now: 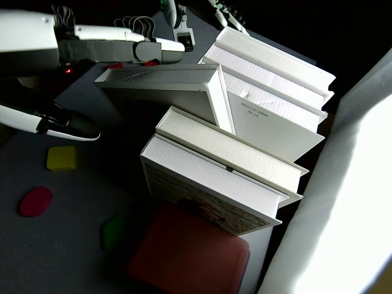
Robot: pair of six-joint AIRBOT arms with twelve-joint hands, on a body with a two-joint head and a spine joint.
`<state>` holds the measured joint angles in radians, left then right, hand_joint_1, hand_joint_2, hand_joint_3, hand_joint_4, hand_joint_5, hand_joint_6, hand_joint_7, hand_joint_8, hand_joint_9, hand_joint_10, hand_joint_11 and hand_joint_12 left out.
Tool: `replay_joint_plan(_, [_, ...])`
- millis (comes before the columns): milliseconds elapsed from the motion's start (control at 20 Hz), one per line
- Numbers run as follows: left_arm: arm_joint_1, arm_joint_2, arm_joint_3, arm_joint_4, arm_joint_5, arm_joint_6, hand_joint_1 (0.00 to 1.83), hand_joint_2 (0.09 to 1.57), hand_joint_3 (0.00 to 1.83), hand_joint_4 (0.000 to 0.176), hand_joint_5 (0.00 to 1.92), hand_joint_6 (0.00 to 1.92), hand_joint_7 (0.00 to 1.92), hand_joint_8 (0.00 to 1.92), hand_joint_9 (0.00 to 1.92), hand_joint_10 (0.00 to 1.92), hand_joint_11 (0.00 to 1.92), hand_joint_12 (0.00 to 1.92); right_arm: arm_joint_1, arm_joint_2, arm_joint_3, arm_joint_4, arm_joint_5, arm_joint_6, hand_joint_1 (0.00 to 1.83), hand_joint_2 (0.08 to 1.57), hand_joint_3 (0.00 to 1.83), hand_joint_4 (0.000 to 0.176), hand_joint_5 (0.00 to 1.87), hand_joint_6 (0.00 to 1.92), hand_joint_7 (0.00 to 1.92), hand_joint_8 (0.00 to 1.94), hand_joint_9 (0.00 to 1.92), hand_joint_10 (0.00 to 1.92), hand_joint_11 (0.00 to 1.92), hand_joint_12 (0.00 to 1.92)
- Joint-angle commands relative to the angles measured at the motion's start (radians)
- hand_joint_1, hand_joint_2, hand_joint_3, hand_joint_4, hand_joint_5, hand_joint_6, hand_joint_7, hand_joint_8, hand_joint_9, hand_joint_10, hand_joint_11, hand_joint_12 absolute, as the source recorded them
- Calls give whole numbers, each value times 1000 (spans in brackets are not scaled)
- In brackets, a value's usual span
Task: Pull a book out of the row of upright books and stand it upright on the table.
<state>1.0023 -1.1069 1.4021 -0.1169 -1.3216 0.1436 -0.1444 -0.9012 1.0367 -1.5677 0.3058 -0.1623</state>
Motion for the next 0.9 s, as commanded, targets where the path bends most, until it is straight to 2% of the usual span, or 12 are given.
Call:
replay_joint_plan(0, [-7,-4,7,-23,-121,-10,344,1353,0,73,173,1,30,0,0,0,0,0,19,-10,2,-27,20,40,1191,1071,0,131,0,0,0,0,0,0,12,6])
replay_joint_plan(100, [-8,-7,10,-22,-120,-13,311,1361,3,81,161,0,21,0,0,0,0,0,19,-33,13,-128,20,130,1263,1018,23,117,54,22,57,16,42,75,0,877])
replay_joint_plan(150, [-8,-8,10,-21,-119,-13,306,1361,3,87,159,0,18,0,0,0,0,0,19,-43,18,-171,20,170,1327,999,11,82,152,64,155,33,118,155,0,1387])
replay_joint_plan(200, [-8,-9,11,-21,-118,-13,297,1363,3,89,147,0,10,0,0,0,0,0,19,-55,20,-215,20,205,1294,1037,15,64,203,111,213,20,28,511,0,1694])
replay_joint_plan(250, [-8,-9,11,-21,-118,-13,297,1364,3,90,137,0,4,0,0,0,0,0,19,-63,22,-251,21,229,1162,1102,28,51,290,194,380,74,33,823,0,1818])
replay_joint_plan(300, [-8,-10,11,-21,-118,-13,296,1363,2,84,140,2,9,2,0,0,0,0,19,-83,28,-295,27,261,1103,1142,23,12,338,423,482,163,27,1057,0,1882])
replay_joint_plan(350, [-8,-11,12,-21,-118,-14,298,1363,2,76,151,7,18,6,0,0,0,0,19,-95,34,-305,37,270,1131,1272,0,9,657,1120,673,1217,257,1326,0,1913])
replay_joint_plan(400, [-8,-13,14,-21,-118,-16,309,1356,0,78,157,8,24,7,0,0,0,0,19,-107,42,-305,58,281,1178,1216,0,0,899,1061,745,1346,358,1413,0,1919])
replay_joint_plan(600, [-10,-17,17,-21,-119,-17,316,1357,0,74,162,8,29,6,0,0,0,0,36,-104,42,-265,112,281,1227,1186,0,0,946,895,809,1501,314,1678,93,1921])
replay_joint_plan(700, [-10,-18,18,-21,-120,-17,272,1355,0,85,155,3,26,3,0,0,0,0,52,-88,37,-233,158,281,1226,1185,0,0,984,861,759,1537,220,1794,129,1921])
replay_joint_plan(800, [-10,-18,18,-21,-122,-17,218,1365,4,101,118,1,4,0,0,0,0,0,69,-69,21,-227,190,282,1219,1180,0,0,1011,986,711,1405,94,1632,11,1921])
replay_joint_plan(850, [-10,-19,18,-21,-122,-17,224,1367,4,86,91,0,0,0,0,0,0,0,76,-59,13,-223,209,282,1210,1189,3,0,990,1086,681,1357,54,1556,1,1921])
